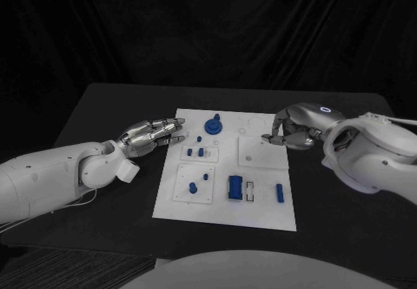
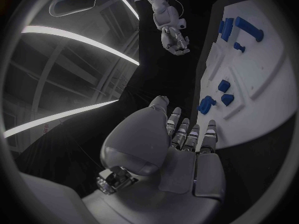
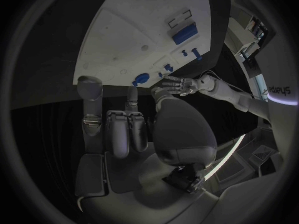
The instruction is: Assemble the parts on the task board
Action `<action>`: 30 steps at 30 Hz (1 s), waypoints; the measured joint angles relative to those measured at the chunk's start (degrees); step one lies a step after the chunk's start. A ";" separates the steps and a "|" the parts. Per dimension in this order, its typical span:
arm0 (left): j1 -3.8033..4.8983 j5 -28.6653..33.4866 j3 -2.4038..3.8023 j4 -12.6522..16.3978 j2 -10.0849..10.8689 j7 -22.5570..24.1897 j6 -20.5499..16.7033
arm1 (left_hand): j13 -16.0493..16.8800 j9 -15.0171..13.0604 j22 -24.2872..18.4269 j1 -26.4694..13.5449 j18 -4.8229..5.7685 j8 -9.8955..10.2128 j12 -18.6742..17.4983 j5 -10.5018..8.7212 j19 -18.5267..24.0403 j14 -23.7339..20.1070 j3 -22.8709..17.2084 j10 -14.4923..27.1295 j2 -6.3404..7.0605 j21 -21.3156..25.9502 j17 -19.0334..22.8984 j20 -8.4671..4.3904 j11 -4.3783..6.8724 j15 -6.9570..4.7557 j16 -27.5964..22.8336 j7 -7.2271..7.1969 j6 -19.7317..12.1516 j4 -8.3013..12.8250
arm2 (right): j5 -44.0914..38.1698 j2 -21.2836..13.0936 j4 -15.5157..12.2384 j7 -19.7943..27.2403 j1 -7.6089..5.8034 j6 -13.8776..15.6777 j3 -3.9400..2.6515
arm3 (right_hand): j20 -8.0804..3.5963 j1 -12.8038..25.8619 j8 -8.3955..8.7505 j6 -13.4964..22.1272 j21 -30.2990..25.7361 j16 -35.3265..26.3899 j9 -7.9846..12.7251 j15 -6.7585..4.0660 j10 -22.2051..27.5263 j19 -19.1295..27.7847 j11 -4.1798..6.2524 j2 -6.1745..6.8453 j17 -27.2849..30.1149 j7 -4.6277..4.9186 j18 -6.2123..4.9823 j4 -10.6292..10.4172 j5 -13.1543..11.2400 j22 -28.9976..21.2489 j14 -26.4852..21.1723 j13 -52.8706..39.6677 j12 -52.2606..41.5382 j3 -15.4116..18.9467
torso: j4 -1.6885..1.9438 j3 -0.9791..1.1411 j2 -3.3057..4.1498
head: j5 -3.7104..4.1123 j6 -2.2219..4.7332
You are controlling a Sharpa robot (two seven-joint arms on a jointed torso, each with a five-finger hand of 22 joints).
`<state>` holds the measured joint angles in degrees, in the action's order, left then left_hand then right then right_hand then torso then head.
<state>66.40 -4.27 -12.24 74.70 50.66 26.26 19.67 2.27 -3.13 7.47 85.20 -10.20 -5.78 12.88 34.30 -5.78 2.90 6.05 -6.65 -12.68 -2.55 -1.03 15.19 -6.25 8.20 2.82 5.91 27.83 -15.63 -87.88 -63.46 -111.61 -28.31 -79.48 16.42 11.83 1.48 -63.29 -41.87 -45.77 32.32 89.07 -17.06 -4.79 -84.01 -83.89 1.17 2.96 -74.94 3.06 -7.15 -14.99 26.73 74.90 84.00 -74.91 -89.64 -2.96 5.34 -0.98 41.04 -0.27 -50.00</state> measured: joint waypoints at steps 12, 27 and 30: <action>0.00 0.00 0.00 1.11 -0.19 3.88 -2.48 | -0.28 0.35 -3.90 -2.37 1.43 0.24 -1.49 -4.10 3.82 -1.26 3.27 -0.97 3.21 1.26 0.38 -3.99 0.53 -1.25 -1.13 -4.99 -2.48 -0.99 | 14.00 2.74 3.90 -4.49 -3.55 -16.51 0.08 | -0.67 -1.83 12.15 -13.11 5.60 0.79 0.37 -0.60 0.00 -0.17 0.82 0.32 0.00 -1.33 0.00 -0.07 -10.81 0.00 0.00 0.00 0.00 1.48 | 0.02 -0.10 -0.01 | 0.49 0.00; 0.00 -11.99 0.01 3.80 0.29 11.25 -18.77 | -1.86 0.84 -7.42 -9.51 1.91 3.34 -12.05 -14.16 5.77 -2.97 7.33 5.31 7.38 2.36 0.98 -15.43 15.77 -9.96 -2.62 -12.38 -3.96 -1.19 | 21.22 3.37 4.84 -7.16 -3.63 -26.48 0.08 | -0.66 -1.03 20.86 -15.00 4.62 0.78 3.05 -0.59 0.00 -0.16 0.82 -0.94 0.01 -0.57 0.00 0.22 -10.36 0.05 0.00 0.00 0.00 2.40 | -0.01 0.06 0.23 | 1.02 0.00; 0.00 -14.89 0.00 3.82 0.11 11.66 -21.68 | -1.87 0.84 -7.42 -7.88 0.84 3.34 -12.40 -11.93 5.74 -2.97 6.44 5.19 7.05 2.36 0.98 -14.73 15.50 -9.96 -2.61 -12.06 -3.64 -1.12 | 21.99 3.59 4.86 -7.39 -3.12 -27.64 0.08 | -0.66 -1.21 22.27 -15.13 4.26 0.78 3.37 -0.60 0.00 -0.16 0.82 -1.12 0.01 -0.52 0.00 0.60 -10.40 0.05 0.00 0.00 0.00 2.76 | -0.01 -0.01 0.23 | 1.31 0.00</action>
<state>66.40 -19.16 -12.24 78.52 50.77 37.92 -2.01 0.41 -2.29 0.05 77.32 -9.36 -2.44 0.48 22.37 -0.04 -0.08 12.49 -1.46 -5.63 -0.19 -0.05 0.45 9.25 -1.76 0.20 -6.15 24.18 -16.75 -65.89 -59.87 -106.75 -35.69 -82.60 -11.22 11.91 0.82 -64.50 -19.60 -60.90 36.58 89.85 -13.68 -5.38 -84.01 -84.05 1.99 1.84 -74.92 2.54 -7.15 -14.39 16.33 74.95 84.00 -74.91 -89.64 -0.20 5.33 -0.98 41.27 1.04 -50.00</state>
